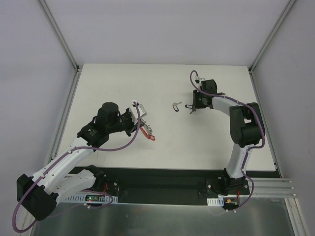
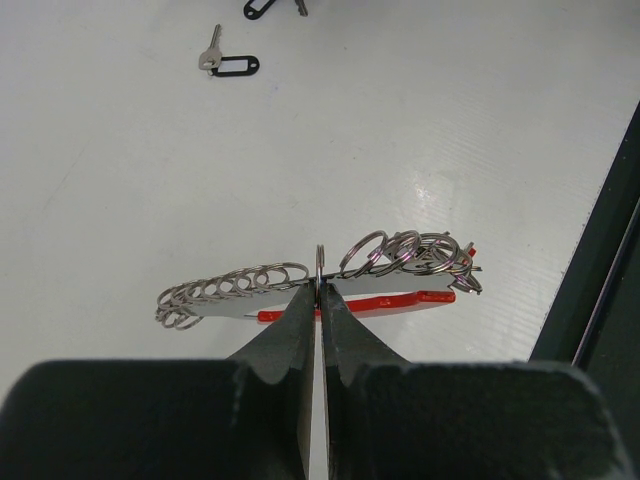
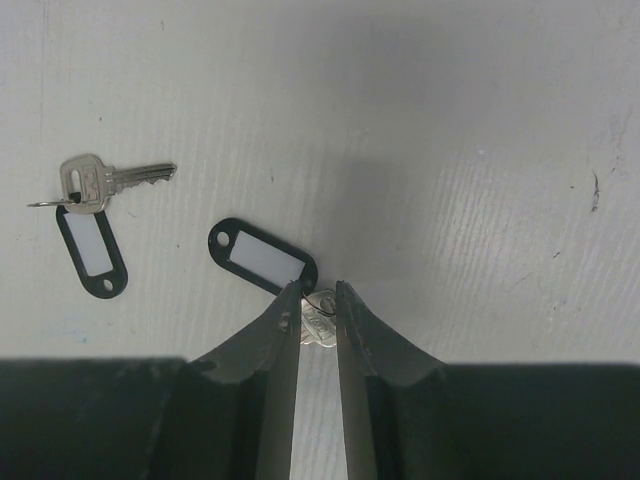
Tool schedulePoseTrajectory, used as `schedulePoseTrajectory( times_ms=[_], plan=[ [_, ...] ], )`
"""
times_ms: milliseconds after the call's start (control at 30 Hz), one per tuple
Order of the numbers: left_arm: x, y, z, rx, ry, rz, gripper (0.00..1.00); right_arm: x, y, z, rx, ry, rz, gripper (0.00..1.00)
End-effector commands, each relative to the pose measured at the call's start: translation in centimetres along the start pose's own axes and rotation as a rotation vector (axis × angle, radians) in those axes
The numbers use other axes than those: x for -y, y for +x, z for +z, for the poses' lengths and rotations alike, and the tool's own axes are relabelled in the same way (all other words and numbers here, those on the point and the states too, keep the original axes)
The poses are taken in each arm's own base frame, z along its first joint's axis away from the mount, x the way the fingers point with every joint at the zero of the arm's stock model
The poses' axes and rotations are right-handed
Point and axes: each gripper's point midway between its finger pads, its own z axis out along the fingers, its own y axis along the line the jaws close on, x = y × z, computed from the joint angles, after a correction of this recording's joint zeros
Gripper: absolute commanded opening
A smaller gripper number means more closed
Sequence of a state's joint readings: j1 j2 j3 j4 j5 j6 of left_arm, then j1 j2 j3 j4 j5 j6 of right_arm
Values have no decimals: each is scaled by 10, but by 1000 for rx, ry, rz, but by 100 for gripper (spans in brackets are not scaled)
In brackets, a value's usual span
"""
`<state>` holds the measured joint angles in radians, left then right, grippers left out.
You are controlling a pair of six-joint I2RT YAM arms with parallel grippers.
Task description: Put the keys on the keyring
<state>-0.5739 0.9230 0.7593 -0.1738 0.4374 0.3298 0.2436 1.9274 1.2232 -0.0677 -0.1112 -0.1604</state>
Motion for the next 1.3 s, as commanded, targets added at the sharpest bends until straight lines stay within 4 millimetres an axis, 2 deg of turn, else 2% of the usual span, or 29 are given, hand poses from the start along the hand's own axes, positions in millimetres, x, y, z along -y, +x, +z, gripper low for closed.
schedulePoseTrajectory(
  times_ms=[0, 200, 400, 700, 1267],
  plan=[
    [-1, -11, -1, 43, 6, 21, 0, -3, -14, -3, 19, -18, 17, 23],
    [-1, -11, -1, 42, 8, 19, 0, -3, -13, -3, 20, -18, 15, 23],
    [0, -12, 0, 45, 14, 18, 0, -3, -15, -7, 54, -16, 13, 33],
    [2, -12, 0, 46, 26, 14, 0, -5, -9, -6, 38, -31, 15, 30],
    [4, -14, -1, 53, 36, 15, 0, -5, 1, -12, 44, -35, 21, 31]
  ],
)
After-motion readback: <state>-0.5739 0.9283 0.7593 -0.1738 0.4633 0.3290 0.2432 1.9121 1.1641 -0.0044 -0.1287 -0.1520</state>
